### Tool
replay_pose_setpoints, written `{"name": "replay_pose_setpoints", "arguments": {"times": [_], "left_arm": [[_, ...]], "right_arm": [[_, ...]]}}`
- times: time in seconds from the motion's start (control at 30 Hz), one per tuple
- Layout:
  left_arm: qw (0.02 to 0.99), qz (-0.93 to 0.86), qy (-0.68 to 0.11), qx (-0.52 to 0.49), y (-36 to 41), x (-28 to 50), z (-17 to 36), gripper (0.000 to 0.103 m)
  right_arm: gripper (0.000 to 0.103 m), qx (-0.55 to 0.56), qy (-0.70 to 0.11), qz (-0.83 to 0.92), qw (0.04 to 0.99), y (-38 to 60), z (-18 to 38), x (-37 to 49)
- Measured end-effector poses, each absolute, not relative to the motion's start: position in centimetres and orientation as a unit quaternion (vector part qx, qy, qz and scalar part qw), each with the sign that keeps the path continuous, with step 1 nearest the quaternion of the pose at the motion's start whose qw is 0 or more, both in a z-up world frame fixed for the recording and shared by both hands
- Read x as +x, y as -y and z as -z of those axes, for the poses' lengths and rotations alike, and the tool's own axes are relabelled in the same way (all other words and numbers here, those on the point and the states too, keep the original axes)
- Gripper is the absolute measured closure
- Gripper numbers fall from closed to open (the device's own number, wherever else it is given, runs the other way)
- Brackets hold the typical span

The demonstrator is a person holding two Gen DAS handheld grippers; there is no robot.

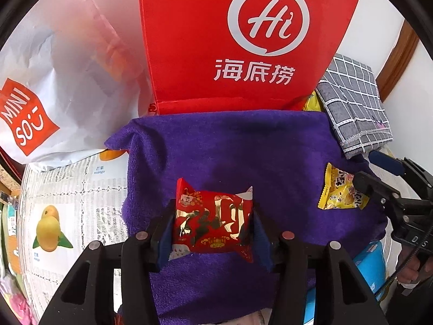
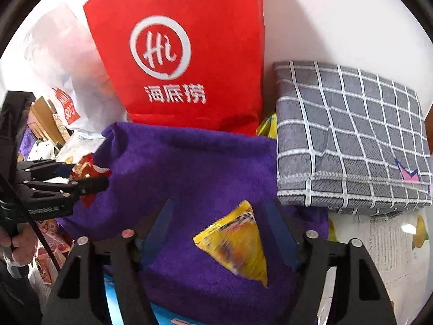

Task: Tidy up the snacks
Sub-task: 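Open the left gripper over the purple towel while the right releases the yellow bag there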

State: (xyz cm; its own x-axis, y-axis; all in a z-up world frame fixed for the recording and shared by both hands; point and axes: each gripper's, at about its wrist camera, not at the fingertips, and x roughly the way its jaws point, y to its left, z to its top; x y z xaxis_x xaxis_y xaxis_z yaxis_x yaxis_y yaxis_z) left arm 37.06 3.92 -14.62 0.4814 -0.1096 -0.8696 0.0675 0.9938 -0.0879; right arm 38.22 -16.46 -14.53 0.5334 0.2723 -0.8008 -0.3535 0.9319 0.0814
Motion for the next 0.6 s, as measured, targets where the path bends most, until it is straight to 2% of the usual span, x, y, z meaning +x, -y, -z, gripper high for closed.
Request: {"name": "replay_pose_setpoints", "arguments": {"times": [0.03,0.1,0.17,0.33,0.6], "left_arm": [[0.860,0.052,-0.507,-0.021,-3.9,37.1,14.6,0.051],[0.860,0.053,-0.507,-0.026,-3.9,37.2,14.5,0.041],[0.860,0.058,-0.505,-0.035,-4.0,37.2,14.3,0.037],[0.866,0.051,-0.496,-0.036,-4.2,36.9,13.5,0.032],[0.879,0.050,-0.474,-0.029,-4.1,35.6,10.9,0.032]], "right_arm": [[0.029,-0.047,-0.446,-0.179,0.876,16.5,14.4,38.1],[0.029,-0.048,-0.444,-0.179,0.877,16.5,14.0,37.9],[0.029,-0.047,-0.441,-0.181,0.878,16.5,13.7,37.7],[0.029,-0.044,-0.442,-0.173,0.879,16.5,13.0,37.1],[0.029,-0.039,-0.432,-0.146,0.889,16.5,11.1,35.3]]}}
